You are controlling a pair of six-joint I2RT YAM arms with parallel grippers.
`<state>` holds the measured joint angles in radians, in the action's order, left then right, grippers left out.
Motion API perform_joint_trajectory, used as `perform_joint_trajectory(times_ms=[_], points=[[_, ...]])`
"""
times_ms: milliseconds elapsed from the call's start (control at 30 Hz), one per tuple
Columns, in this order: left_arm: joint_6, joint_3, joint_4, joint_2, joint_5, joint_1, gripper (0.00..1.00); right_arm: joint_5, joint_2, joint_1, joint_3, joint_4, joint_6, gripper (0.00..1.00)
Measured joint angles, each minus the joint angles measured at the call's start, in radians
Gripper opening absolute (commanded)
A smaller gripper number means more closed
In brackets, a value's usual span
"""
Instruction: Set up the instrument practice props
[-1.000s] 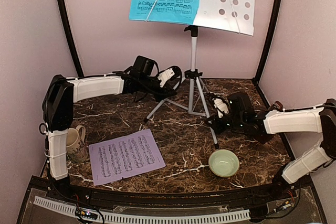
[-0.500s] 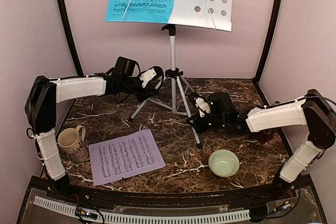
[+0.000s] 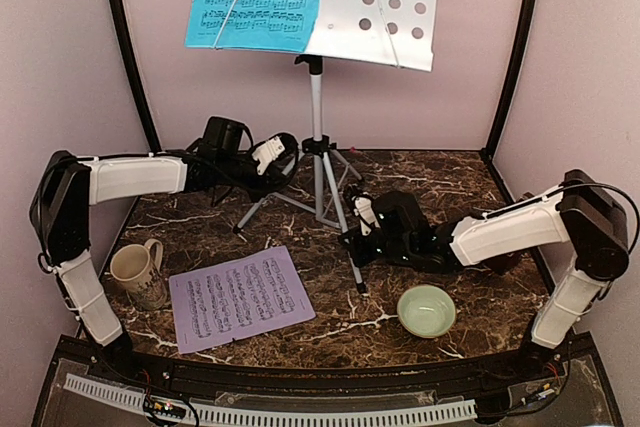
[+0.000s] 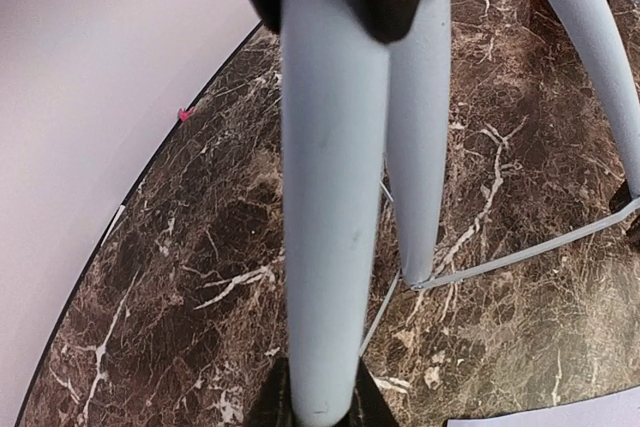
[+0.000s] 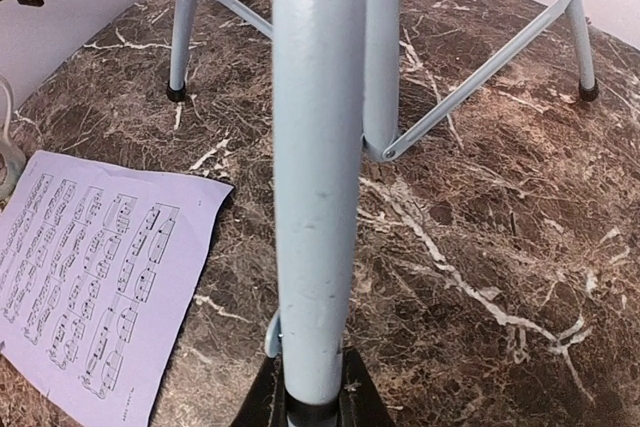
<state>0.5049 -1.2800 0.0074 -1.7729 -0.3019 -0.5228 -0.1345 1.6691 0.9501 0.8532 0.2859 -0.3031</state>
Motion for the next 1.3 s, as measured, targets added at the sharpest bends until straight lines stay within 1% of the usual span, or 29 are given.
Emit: perform_joint_trajectory(times_ms=[133, 167, 233, 267, 333, 367, 433, 500, 533, 633, 733, 833, 1033, 1133, 1300], points=[[-0.009, 0.042, 0.034, 0.024, -0.004, 0.002, 0.04, -0.025, 0.001, 0.024, -0.005, 0.009, -0.021, 0.0], [-0.011, 0.051, 0.044, 0.027, -0.004, 0.002, 0.06, -0.027, 0.0, 0.025, -0.008, 0.013, -0.022, 0.0], [-0.018, 0.064, 0.064, 0.032, -0.005, 0.002, 0.14, -0.029, -0.003, 0.026, -0.012, 0.016, -0.023, 0.0], [-0.02, 0.069, 0.068, 0.034, -0.005, 0.001, 0.21, -0.028, -0.005, 0.027, -0.017, 0.019, -0.023, 0.01], [-0.042, 0.076, 0.071, 0.039, -0.005, 0.0, 0.38, -0.027, -0.011, 0.029, -0.023, 0.021, -0.023, 0.15], [-0.065, 0.076, 0.072, 0.04, -0.001, -0.001, 0.49, -0.026, -0.013, 0.03, -0.026, 0.021, -0.023, 0.21], [-0.12, 0.077, 0.074, 0.048, 0.007, 0.004, 0.66, -0.016, -0.022, 0.032, -0.036, 0.024, -0.026, 0.31], [-0.167, 0.081, 0.075, 0.069, 0.016, 0.008, 0.79, 0.001, -0.032, 0.038, -0.047, 0.031, -0.029, 0.39], [-0.177, 0.087, 0.076, 0.084, 0.02, 0.01, 0.82, 0.007, -0.035, 0.041, -0.047, 0.034, -0.03, 0.44], [-0.238, 0.127, 0.089, 0.153, 0.027, 0.012, 0.84, 0.018, -0.058, 0.046, -0.048, 0.03, -0.033, 0.56], [-0.286, 0.173, 0.09, 0.226, 0.043, 0.009, 0.82, 0.022, -0.105, 0.05, -0.048, 0.025, -0.031, 0.63], [-0.358, 0.225, 0.089, 0.294, 0.065, 0.003, 0.81, 0.021, -0.161, 0.055, -0.048, 0.023, -0.03, 0.65], [-0.564, 0.373, 0.08, 0.431, 0.055, 0.0, 0.78, 0.025, -0.243, 0.059, -0.048, 0.005, -0.043, 0.67], [-0.652, 0.438, 0.065, 0.451, 0.055, -0.004, 0.77, 0.025, -0.257, 0.072, -0.041, -0.013, -0.058, 0.69], [-0.742, 0.507, 0.044, 0.436, 0.046, -0.005, 0.77, 0.024, -0.248, 0.126, -0.006, -0.057, -0.081, 0.7]])
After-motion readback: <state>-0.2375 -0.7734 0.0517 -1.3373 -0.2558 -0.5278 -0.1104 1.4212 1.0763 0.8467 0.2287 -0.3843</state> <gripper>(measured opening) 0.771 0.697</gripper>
